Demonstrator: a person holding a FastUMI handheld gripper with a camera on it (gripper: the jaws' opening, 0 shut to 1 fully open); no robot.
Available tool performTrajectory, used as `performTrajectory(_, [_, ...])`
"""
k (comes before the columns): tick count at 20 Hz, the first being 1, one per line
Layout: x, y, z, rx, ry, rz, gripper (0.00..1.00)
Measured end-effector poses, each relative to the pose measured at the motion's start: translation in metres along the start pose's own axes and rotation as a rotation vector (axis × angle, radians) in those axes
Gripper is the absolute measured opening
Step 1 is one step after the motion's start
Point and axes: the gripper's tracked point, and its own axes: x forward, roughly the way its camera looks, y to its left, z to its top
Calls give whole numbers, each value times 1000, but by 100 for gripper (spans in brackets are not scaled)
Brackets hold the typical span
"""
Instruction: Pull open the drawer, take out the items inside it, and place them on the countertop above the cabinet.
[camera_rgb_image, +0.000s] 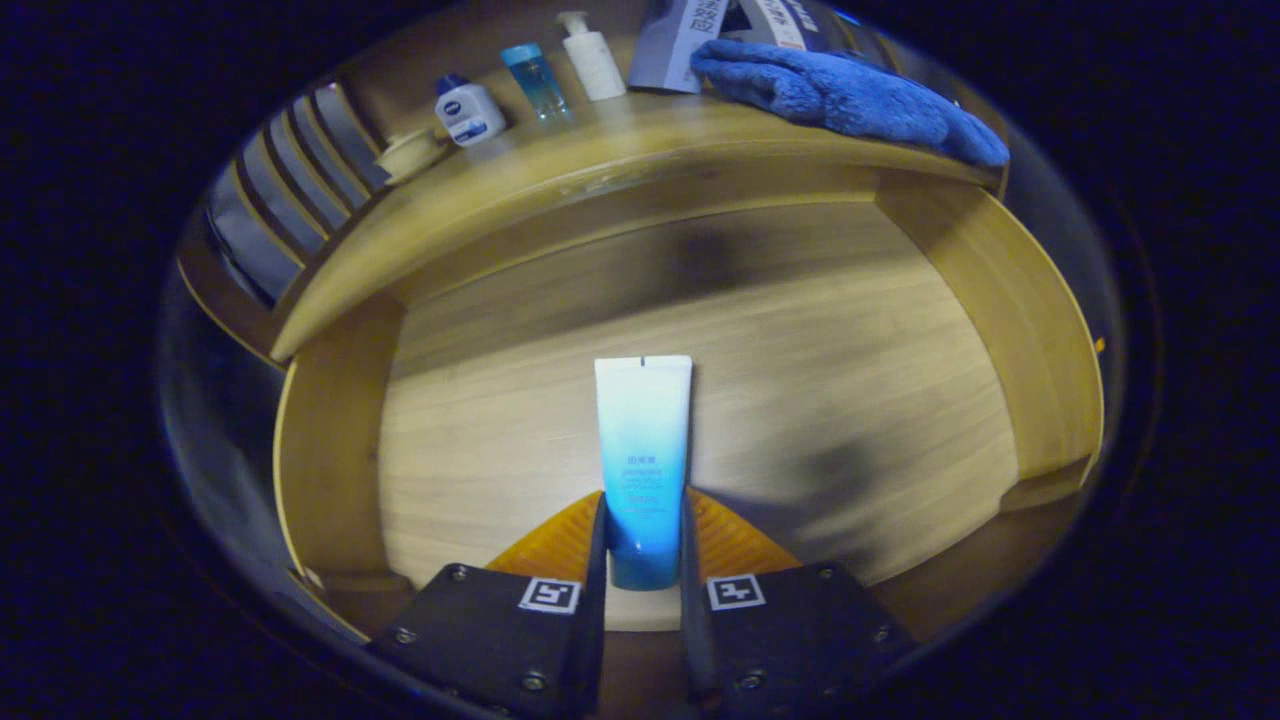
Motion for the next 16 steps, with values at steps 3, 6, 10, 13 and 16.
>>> performTrajectory(3, [-24, 11, 8, 3, -91, 53, 32])
performTrajectory(6, [-53, 23, 20, 20, -200, 129, 32])
performTrajectory(10, [-96, 28, 42, -35, -372, 154, 31])
performTrajectory(13, [-134, 29, 65, -139, -515, 112, 31])
performTrajectory(16, [-171, 35, 93, -223, -660, 48, 31])
